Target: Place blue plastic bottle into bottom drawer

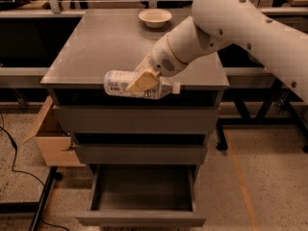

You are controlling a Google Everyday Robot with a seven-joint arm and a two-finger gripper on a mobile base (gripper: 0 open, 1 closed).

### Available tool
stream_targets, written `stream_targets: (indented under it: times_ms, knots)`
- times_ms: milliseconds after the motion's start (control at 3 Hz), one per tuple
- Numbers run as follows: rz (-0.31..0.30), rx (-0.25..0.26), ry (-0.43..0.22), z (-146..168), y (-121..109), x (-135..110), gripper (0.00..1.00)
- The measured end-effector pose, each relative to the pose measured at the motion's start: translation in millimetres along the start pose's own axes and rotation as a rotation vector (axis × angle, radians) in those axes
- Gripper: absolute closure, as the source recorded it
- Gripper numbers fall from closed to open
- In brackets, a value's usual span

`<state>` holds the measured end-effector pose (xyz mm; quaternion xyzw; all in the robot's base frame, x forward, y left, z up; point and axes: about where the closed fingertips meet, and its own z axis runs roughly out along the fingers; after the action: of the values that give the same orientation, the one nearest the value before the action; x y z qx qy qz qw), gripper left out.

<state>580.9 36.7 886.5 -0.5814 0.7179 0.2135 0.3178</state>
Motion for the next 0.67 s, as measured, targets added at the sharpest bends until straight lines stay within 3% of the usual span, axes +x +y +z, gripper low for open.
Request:
stream_targets:
  times_ms: [333,667]
  knots:
    - [0.064,0.011,0.071,27,23,38,1.00]
    - [0.080,-0.007,0.095,42,34,54,1.00]
